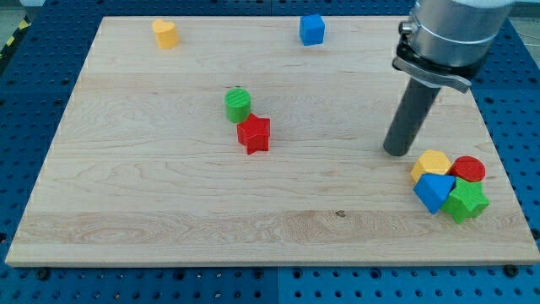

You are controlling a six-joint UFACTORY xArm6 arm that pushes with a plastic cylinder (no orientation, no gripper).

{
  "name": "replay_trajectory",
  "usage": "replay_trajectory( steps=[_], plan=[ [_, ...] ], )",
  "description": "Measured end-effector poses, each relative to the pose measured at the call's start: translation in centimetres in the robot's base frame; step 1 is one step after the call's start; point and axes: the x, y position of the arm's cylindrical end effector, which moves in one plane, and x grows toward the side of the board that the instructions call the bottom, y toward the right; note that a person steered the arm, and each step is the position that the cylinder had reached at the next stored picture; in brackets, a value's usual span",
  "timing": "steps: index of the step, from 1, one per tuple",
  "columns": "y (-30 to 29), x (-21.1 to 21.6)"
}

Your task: Place your arm to the bottom center of the board

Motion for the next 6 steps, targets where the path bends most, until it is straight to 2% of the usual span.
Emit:
replay_trajectory(
  steps=[1,2,4,5,6],
  plan=[
    [-3.6,0.1],
    [-7.3,2.4],
    [-12.5,9.1],
    [-18.2,12.1],
    [-19.0,12.1]
  ],
)
